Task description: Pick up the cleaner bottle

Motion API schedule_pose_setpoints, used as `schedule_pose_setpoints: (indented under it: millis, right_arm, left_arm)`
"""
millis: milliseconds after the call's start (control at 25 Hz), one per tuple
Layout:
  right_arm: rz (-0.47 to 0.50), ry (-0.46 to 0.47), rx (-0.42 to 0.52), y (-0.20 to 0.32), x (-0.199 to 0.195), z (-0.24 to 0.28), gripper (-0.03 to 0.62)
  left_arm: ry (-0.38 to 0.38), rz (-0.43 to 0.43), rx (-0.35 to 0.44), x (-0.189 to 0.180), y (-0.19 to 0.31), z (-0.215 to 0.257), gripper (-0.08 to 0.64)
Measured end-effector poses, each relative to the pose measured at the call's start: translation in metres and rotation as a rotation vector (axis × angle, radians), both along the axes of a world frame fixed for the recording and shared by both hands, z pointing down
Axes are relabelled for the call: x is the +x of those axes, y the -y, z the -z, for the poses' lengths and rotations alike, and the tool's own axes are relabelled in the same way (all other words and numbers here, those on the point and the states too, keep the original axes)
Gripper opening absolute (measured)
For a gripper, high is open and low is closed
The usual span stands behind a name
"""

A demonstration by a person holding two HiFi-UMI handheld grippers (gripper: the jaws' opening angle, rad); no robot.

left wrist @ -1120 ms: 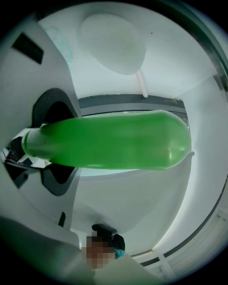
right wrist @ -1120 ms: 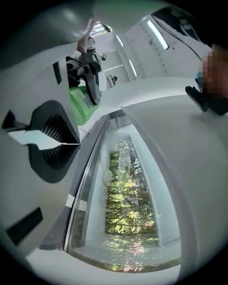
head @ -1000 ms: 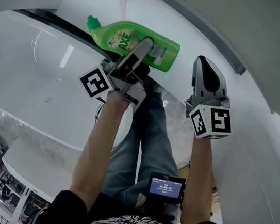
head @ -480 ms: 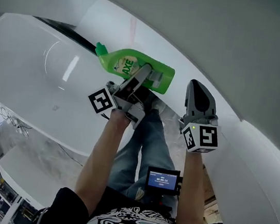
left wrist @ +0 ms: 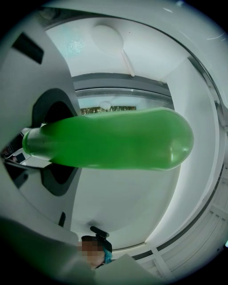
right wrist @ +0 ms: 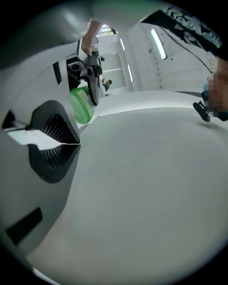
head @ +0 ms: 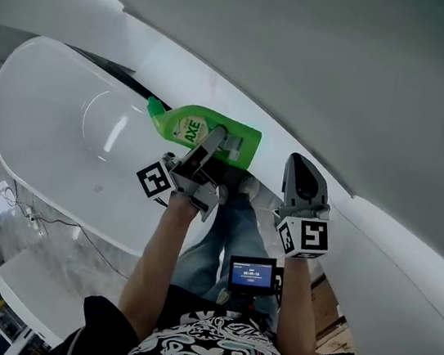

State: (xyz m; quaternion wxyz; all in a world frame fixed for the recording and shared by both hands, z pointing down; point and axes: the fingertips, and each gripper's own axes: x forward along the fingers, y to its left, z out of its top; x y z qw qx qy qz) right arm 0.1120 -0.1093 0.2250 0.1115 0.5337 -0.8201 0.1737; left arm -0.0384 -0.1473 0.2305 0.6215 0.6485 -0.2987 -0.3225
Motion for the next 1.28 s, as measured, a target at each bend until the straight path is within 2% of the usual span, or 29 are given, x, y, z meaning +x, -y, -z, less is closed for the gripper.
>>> schedule_pose_setpoints:
  millis: [160, 360, 440, 600, 920, 1280]
  right_arm:
    - [-0.008, -0.015, 0.020, 0.005, 0.005, 0.019, 0.029]
    - [-0.029, -0.038, 0.037, 0.007, 0.010, 0.058, 0.029]
    - [-0.040, -0.046, 0.056, -0.022, 0.010, 0.080, 0.029]
    - [-0.056, -0.056, 0.103, -0.113, 0.009, 0.143, 0.029]
    - [-0.064, -0.087, 0.113, -0.112, 0.021, 0.156, 0.029]
    - [-0.042, -0.103, 0.137, -0.108, 0.026, 0.178, 0.029]
  left_arm:
    - [-0.032, -0.001, -0.003, 0.001, 0.003, 0.022, 0.202]
    - [-0.032, -0.013, 0.017, 0.003, 0.001, 0.066, 0.202]
    - [-0.041, -0.016, 0.042, 0.003, -0.027, 0.091, 0.202]
    - [-0.045, -0.042, 0.091, 0.002, -0.114, 0.155, 0.202]
    - [-0.075, -0.072, 0.044, 0.011, -0.119, 0.155, 0.202]
    - [-0.074, -0.106, 0.075, 0.010, -0.120, 0.186, 0.202]
